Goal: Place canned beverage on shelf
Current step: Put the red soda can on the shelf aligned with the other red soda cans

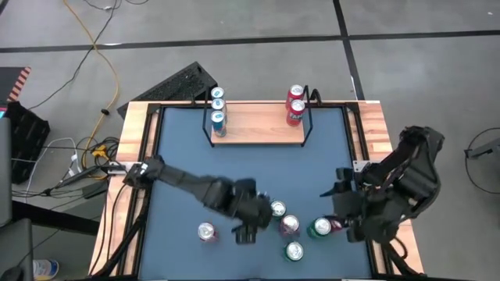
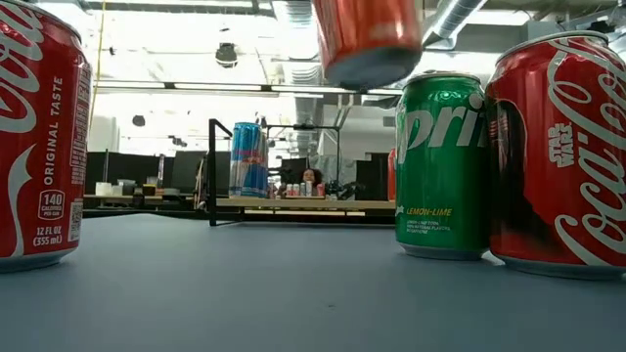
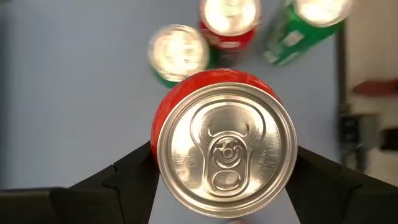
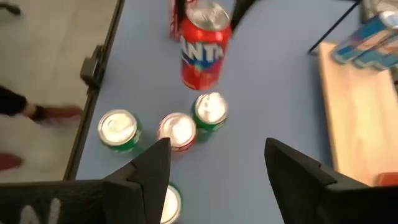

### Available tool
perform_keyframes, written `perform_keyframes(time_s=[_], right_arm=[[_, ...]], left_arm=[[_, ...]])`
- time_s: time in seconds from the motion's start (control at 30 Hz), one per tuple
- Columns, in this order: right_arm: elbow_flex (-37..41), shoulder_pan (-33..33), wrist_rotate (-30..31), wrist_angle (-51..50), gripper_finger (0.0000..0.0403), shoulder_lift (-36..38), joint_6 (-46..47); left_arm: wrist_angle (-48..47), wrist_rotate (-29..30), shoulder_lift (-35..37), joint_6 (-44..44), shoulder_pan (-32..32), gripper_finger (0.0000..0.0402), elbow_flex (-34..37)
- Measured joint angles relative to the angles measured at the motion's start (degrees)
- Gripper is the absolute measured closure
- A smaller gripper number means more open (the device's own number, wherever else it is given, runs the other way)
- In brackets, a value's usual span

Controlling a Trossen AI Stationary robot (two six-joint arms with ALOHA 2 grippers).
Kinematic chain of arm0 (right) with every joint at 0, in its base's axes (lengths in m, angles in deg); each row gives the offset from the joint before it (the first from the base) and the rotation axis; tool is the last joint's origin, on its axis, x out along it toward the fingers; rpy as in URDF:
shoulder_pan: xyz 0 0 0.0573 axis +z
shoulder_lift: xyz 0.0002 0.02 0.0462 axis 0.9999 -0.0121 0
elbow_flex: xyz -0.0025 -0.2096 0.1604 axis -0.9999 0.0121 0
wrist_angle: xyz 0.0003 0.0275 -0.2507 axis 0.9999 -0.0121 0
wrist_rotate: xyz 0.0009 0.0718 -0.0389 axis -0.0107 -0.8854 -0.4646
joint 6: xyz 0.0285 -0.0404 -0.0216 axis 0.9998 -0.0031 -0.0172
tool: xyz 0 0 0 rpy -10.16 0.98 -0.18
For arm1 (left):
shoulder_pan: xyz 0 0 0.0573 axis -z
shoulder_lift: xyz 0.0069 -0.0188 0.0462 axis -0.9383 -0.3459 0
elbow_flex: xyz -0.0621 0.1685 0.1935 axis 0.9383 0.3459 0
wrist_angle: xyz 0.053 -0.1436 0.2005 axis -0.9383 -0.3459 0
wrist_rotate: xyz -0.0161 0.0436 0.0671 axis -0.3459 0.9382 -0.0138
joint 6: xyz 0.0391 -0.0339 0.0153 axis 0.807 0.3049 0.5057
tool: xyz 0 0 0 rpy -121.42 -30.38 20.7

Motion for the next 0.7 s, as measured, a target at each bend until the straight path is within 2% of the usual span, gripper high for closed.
perform_keyframes(time_s=[0.2, 0.43, 0.57, 0.7], right_arm=[[0.00, -4.84, 1.37, -0.98, 0.0159, 2.67, -0.23], [0.00, -16.14, 2.53, -1.15, 0.0159, 3.11, -4.45], [0.00, -22.94, 2.12, -1.07, 0.0159, 3.11, -4.82], [0.00, -28.22, 1.70, -0.16, 0.0159, 3.11, -5.83]], left_arm=[[-3.70, -6.06, 1.42, 20.34, -10.41, 0.0127, -0.02], [-6.02, -9.88, 3.01, 46.36, -22.85, 0.0126, -0.02], [-4.84, -17.66, 3.32, 54.94, -30.16, 0.0125, -0.02], [-0.48, -20.52, 3.39, 62.91, -35.81, 0.0125, 0.65]])
